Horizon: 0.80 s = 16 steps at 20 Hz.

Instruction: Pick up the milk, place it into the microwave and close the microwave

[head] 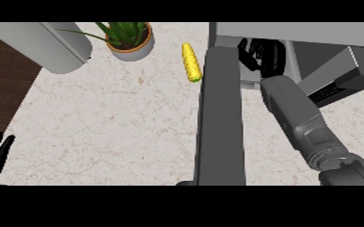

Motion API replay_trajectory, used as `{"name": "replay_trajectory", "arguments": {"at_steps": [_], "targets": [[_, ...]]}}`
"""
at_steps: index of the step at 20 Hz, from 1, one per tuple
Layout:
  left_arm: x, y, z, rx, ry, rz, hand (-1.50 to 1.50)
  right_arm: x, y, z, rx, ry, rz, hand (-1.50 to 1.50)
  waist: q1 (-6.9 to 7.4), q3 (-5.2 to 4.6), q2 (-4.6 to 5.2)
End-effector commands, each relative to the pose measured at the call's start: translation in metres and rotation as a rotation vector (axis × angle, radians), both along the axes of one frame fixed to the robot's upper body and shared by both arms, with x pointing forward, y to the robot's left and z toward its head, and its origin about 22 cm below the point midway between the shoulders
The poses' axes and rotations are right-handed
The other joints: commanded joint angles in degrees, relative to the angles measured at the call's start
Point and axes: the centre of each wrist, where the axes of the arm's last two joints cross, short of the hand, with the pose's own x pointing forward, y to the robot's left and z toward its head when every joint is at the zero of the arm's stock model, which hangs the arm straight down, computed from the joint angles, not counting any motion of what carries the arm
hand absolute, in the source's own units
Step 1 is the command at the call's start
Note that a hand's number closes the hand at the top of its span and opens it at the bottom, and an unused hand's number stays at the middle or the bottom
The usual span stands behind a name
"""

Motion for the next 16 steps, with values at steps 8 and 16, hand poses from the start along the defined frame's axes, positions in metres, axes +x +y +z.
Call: {"name": "replay_trajectory", "arguments": {"at_steps": [8, 16], "targets": [[0.009, 0.001, -0.001, -0.013, 0.018, -0.036, -1.5, -0.012, -0.053, -0.012, -0.031, 0.046, -0.092, 1.5, 1.23, 0.18, 0.76], [0.019, -0.009, -0.006, -0.005, 0.022, -0.034, -1.5, -0.013, -0.055, -0.013, -0.113, 0.058, -0.146, 1.5, 2.8, 0.22, 1.33]]}}
